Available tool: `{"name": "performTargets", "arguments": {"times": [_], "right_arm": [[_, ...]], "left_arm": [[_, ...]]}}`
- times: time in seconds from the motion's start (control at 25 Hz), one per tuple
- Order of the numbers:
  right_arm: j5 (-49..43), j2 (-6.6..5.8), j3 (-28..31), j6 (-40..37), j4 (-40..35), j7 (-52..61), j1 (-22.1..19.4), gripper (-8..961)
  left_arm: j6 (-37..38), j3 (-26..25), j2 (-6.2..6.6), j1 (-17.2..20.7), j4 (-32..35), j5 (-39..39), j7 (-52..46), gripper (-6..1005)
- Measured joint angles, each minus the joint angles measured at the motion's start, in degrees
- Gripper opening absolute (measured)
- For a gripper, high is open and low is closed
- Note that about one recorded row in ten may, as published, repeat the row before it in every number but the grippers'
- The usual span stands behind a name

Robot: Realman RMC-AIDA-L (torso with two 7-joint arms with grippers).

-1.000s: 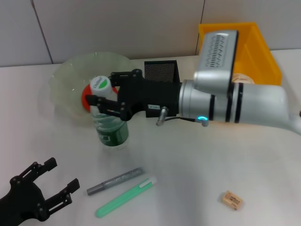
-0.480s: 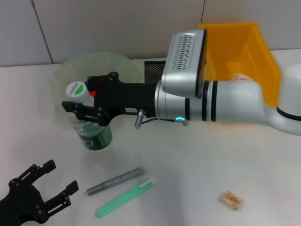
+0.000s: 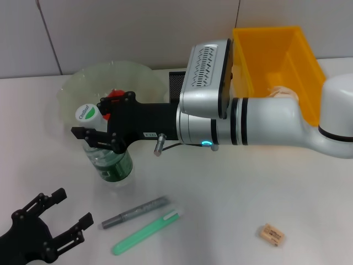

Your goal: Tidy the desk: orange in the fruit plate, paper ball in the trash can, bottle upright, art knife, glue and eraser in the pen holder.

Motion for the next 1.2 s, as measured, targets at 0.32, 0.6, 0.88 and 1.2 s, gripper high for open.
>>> {"name": "performTargets", "arguments": {"times": [0.32, 0.6, 0.88, 1.2], "right_arm": [[0.7, -0.02, 0.0, 0.3, -0.5, -0.3, 0.0, 453], [2.4, 0.03, 0.1, 0.3, -1.1, -1.3, -0.1, 456], [2.7, 0.03, 0.4, 0.5, -2.2, -1.4, 0.0, 460], [3.7, -0.13, 0.3, 0.9, -2.3, -1.4, -1.7, 464]], "left_arm": [[0.0, 0.2, -0.04, 0.0, 0.0, 0.0, 0.1, 819], [0.1, 0.2, -0.04, 0.0, 0.0, 0.0, 0.1, 819], [0.1, 0.2, -0.04, -0.2, 0.0, 0.1, 0.2, 819], [0.1, 0.3, -0.13, -0.6, -0.1, 0.2, 0.2, 818]]}}
